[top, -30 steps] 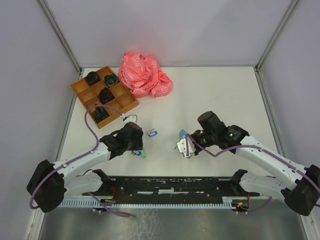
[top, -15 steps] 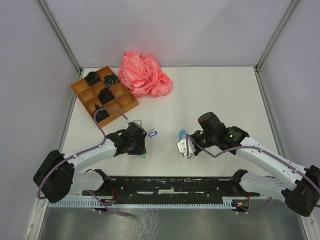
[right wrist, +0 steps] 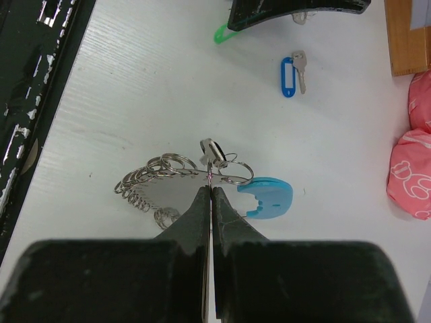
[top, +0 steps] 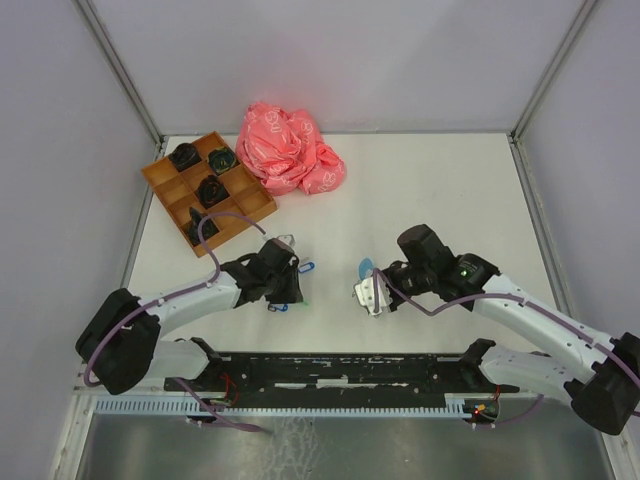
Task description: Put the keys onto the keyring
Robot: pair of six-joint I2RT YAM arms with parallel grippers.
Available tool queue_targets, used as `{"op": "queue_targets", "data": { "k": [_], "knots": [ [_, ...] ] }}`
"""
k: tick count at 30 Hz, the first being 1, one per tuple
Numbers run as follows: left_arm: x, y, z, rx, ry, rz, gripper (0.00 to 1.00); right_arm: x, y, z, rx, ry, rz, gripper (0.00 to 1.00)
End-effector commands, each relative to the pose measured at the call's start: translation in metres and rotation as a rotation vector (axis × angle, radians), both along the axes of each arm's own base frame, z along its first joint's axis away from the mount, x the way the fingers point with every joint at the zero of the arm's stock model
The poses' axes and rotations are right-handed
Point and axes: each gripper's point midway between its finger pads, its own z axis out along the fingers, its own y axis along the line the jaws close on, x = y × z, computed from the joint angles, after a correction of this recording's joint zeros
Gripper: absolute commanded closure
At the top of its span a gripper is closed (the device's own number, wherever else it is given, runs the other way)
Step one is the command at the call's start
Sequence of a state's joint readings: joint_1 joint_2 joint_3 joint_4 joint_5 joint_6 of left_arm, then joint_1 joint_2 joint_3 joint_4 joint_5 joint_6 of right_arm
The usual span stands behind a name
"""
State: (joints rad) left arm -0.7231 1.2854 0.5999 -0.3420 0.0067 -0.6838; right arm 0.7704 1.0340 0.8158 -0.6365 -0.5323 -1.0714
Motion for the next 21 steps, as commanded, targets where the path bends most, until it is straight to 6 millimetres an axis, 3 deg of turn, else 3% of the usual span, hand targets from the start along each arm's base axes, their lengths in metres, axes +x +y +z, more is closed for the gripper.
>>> {"op": "queue_targets", "data": {
  "k": [1,8,14,21],
  "knots": [
    [0.028,-0.016,0.034,-0.071,-0.116,0.028,0.63,0.003,0.004,0.014,0.049,-0.044,-0.002,0.99],
    [0.039,-0.001,0.044,0.002,-0.188,0.034,0.54,0.004,0.004,0.015,0.054,-0.053,-0.004,0.99],
    [0.076,-0.004,0.055,0.019,-0.264,0.052,0.51,0.003,0.004,0.015,0.055,-0.054,-0.006,0.99],
    [0.108,-0.012,0.037,0.04,-0.257,0.074,0.56,0.003,0.003,0.014,0.055,-0.053,-0.009,0.99]
  ]
}}
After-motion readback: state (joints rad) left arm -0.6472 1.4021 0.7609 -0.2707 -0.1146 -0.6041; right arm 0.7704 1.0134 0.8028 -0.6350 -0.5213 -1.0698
